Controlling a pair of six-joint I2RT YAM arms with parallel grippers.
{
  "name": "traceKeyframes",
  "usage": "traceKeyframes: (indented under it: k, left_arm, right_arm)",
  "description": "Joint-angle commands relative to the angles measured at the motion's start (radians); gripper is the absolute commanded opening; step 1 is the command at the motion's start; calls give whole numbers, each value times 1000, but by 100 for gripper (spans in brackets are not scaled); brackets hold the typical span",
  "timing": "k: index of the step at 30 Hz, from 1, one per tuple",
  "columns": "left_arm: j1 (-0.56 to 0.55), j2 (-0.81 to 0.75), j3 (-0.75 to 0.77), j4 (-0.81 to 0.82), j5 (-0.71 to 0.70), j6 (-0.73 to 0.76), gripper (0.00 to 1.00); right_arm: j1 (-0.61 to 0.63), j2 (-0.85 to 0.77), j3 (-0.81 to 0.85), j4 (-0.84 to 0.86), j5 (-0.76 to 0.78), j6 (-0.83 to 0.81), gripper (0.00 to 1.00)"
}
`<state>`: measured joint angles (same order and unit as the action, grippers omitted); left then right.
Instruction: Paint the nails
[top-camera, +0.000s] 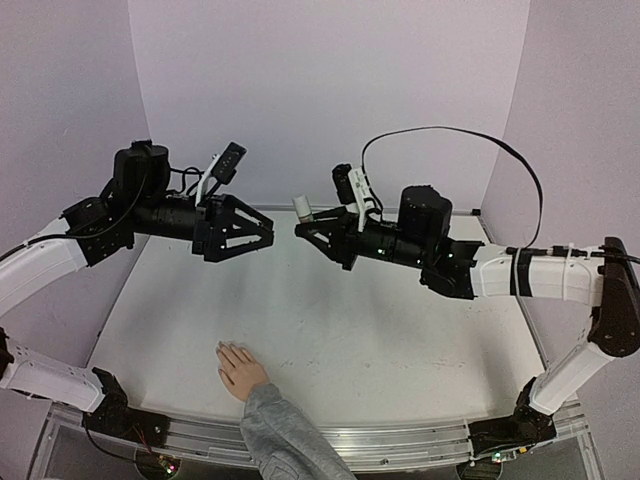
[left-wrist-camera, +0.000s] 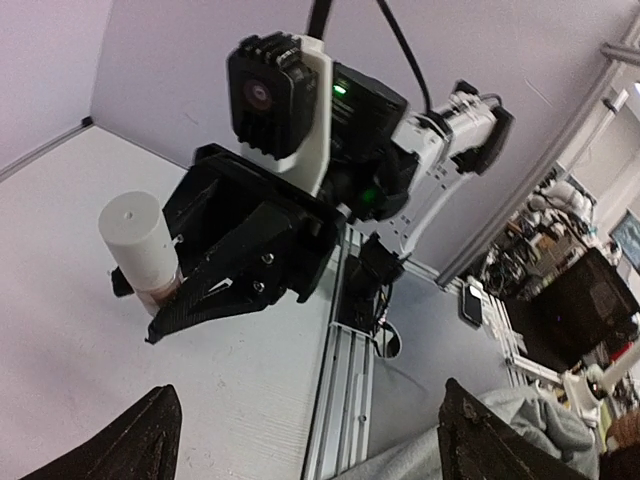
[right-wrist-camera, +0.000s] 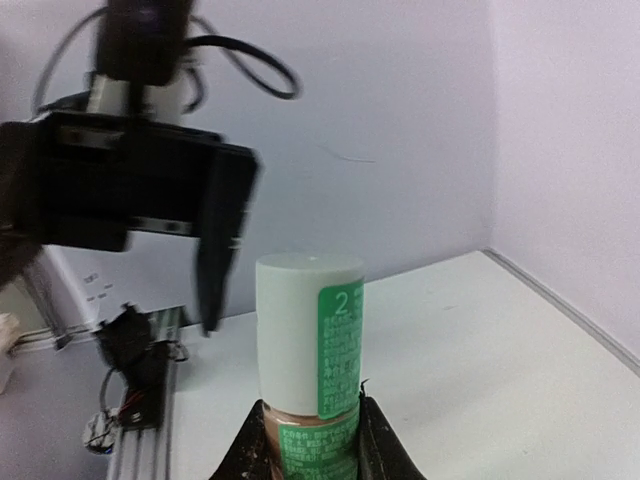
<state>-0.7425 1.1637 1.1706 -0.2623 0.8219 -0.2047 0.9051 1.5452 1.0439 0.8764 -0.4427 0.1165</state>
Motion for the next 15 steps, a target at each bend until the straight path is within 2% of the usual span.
traceKeyframes:
  k: [1,3,7,12,15]
  left_arm:
    - [3,-15,22,12,-235,-141,91]
    - [3,-8,26,-3,-332,-183,88]
    - [3,18,44,-55,-472,-211,84]
    - [4,62,82,-54,-470,-255,81]
    - [3,77,87,-43,-477,-270,76]
  right_arm:
    - [87,-17,15,4,562,-92,0]
    - [129,4,31,0,724,-108,0]
    - [201,62,80,-14,903,-186,0]
    - [244,114,134,-32,943,-235,0]
    - [255,137,151,-32,935,-237,0]
